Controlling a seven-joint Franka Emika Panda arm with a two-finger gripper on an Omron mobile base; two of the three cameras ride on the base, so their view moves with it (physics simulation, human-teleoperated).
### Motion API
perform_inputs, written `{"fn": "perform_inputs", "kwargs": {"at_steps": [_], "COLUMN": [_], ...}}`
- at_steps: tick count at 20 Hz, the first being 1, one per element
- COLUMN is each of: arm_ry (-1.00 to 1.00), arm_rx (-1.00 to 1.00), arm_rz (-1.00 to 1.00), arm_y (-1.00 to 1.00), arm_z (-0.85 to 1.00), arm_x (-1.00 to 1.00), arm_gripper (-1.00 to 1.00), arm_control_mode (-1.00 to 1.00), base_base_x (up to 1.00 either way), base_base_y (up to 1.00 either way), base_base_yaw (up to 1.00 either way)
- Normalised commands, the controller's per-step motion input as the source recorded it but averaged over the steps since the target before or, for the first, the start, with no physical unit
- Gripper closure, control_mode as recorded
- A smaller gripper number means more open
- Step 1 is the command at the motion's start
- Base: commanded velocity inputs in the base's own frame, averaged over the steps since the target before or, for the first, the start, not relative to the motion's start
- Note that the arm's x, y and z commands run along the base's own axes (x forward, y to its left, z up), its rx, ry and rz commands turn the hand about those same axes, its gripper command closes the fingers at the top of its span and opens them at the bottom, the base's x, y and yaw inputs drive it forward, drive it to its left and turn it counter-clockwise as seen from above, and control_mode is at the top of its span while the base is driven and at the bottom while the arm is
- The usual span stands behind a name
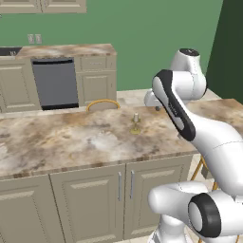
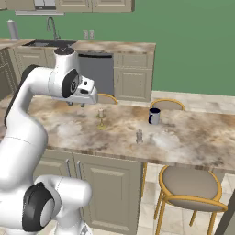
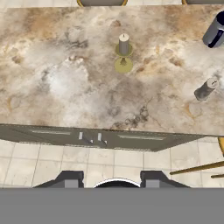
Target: Pick the candle and candle from the dining table and place them in the open cabinet. Close the cabinet after placing the objects.
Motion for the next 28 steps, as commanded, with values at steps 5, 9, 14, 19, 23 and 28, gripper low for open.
{"fn": "perform_inputs", "kwargs": {"at_steps": [5, 9, 14, 19, 23, 28], "arm_ry": [0.0, 0.0, 0.0, 0.0, 0.02, 0.0], "arm_rx": [0.07, 0.14, 0.11, 0.01, -0.16, -0.19], "arm_rz": [0.0, -0.03, -0.08, -0.08, -0.04, -0.02], "arm_y": [-0.44, -0.72, -0.6, -0.47, -0.14, -0.06], "arm_z": [0.0, 0.0, 0.0, -0.12, -0.5, -0.46], "arm_x": [-0.1, -0.22, -0.22, -0.11, -0.01, 0.0], "arm_gripper": [-1.0, -1.0, -1.0, -1.0, -1.0, -1.0], "arm_control_mode": [-1.0, -1.0, -1.0, -1.0, -1.0, -1.0], "base_base_x": [0.0, 0.0, 0.0, 0.0, 0.0, 0.0], "base_base_y": [0.0, 0.0, 0.0, 0.0, 0.0, 0.0], "base_base_yaw": [0.0, 0.0, 0.0, 0.0, 0.0, 0.0]}}
